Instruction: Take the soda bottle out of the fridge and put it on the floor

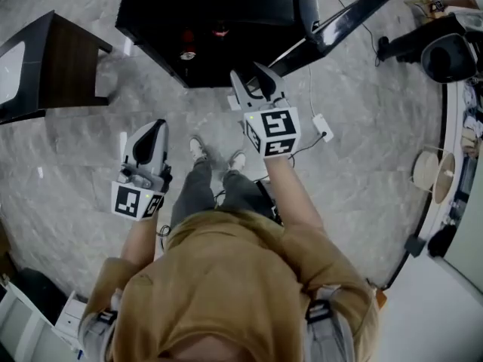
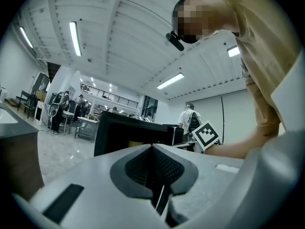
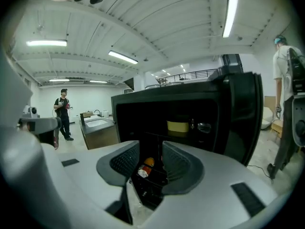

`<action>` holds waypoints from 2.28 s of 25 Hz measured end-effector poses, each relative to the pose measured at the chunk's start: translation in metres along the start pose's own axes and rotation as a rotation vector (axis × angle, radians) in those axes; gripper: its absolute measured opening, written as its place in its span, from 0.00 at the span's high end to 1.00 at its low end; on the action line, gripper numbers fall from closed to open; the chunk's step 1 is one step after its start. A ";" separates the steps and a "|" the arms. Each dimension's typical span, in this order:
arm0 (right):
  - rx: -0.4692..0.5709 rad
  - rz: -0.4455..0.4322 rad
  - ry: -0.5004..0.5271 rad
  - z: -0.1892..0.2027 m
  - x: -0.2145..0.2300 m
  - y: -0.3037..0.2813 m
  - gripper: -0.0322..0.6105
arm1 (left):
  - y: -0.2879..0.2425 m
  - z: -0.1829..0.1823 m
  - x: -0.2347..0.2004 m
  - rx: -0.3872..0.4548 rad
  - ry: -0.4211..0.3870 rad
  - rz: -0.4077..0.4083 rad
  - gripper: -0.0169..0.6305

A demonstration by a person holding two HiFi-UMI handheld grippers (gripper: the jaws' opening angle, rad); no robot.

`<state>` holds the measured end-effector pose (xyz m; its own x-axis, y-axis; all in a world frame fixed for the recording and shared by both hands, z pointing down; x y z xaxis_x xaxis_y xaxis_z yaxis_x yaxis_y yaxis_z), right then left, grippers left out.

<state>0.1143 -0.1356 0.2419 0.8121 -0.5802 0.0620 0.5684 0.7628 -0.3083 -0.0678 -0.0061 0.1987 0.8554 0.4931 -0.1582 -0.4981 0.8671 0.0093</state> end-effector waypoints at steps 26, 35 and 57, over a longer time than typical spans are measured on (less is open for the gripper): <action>-0.037 0.016 0.002 0.120 0.076 -0.213 0.47 | -0.038 0.146 -0.058 -0.078 0.074 -0.046 0.97; -0.054 -0.011 0.061 0.126 0.089 -0.244 0.45 | -0.021 0.171 -0.027 -0.096 0.091 -0.129 0.97; -0.043 -0.020 0.013 0.157 0.075 -0.250 0.49 | 0.017 0.200 -0.024 -0.132 0.106 -0.137 0.97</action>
<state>0.0534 -0.3248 0.4722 0.7988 -0.5989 0.0566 0.5780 0.7382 -0.3478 -0.0679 0.0112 0.4004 0.9003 0.3549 -0.2521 -0.3983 0.9053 -0.1479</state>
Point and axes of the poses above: the fingertips, and each gripper's own axes: y backward along the fingers, x to its right, z out of its underside, the point moved 3 cm from there along y, backward along the fingers, and after that the axes turned 2 degrees about -z, right-handed, at the moved point
